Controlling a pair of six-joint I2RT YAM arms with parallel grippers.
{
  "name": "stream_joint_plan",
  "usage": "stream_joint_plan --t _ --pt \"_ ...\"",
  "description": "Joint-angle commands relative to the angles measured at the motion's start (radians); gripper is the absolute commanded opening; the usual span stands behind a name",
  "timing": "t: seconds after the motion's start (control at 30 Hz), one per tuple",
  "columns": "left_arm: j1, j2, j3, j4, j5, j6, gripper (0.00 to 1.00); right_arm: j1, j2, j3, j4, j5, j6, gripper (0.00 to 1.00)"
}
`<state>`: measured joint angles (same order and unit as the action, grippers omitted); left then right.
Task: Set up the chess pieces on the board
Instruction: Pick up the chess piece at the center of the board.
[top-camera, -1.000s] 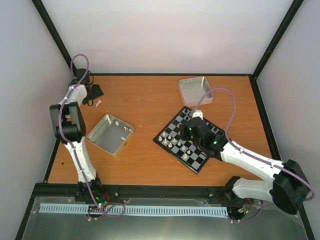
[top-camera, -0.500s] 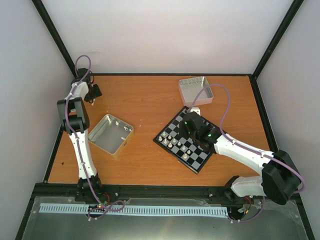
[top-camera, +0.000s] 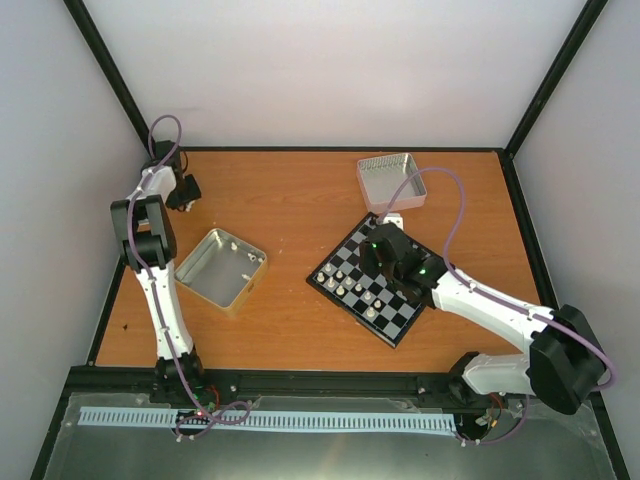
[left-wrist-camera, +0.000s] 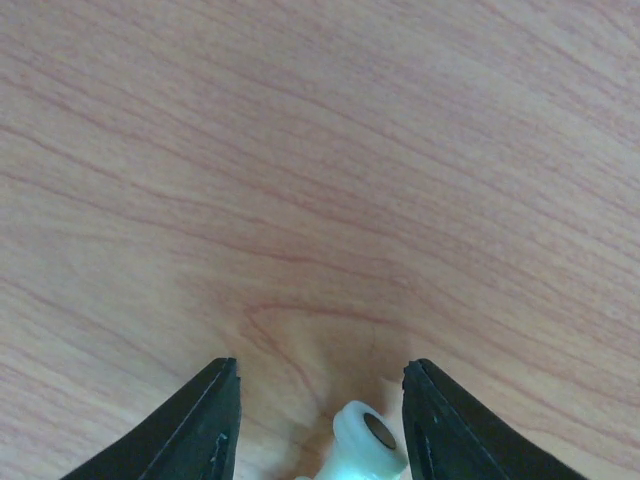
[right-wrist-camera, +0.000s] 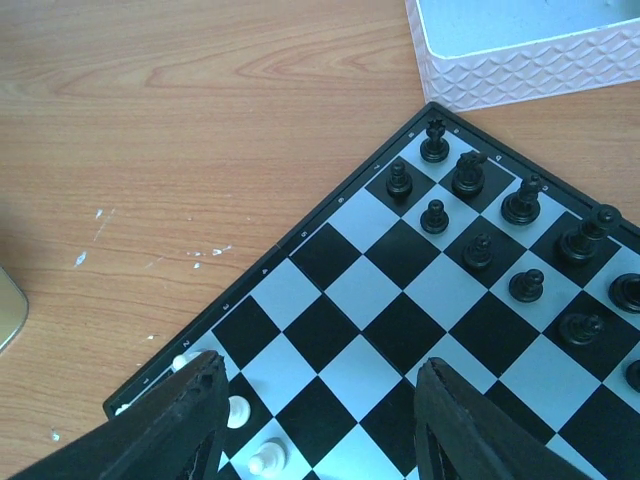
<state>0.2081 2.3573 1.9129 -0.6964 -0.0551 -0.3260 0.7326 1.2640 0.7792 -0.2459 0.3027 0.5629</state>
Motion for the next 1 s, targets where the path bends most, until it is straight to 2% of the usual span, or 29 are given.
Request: stream_joint_plan --t 0.0,0.17,0.3,0.37,0.53,0.7,0.87,0.97 --pt "0.012 -0.023 -0.037 -0.059 0.032 0.016 0.46 -0.009 -0.033 -0.006 0.008 0.024 0.009 0.52" --pt "0.011 -0.033 -0.086 -0.068 0.099 0.054 0.46 -0.009 -0.040 -0.012 0.013 0.020 0.013 0.52" --pt "0.012 -0.029 -0.093 -0.098 0.110 0.048 0.54 -0.009 -0.044 -0.014 0.013 0.019 0.011 0.52" --pt "0.012 -0.042 -0.105 -0.092 0.104 0.051 0.55 -0.009 -0.049 -0.017 0.012 0.019 0.011 0.52" --pt "0.012 -0.040 -0.106 -0.068 0.129 0.066 0.38 -0.009 -0.068 -0.030 0.010 0.021 0.019 0.51" --pt "0.012 -0.025 -0.088 -0.085 0.165 0.046 0.33 -0.009 -0.087 -0.040 0.010 0.031 0.025 0.51" --pt "0.012 -0.025 -0.086 -0.090 0.149 0.053 0.22 -0.009 -0.092 -0.042 0.009 0.032 0.029 0.51" --pt "0.013 -0.032 -0.091 -0.089 0.133 0.055 0.20 -0.009 -0.091 -0.046 0.013 0.030 0.033 0.51"
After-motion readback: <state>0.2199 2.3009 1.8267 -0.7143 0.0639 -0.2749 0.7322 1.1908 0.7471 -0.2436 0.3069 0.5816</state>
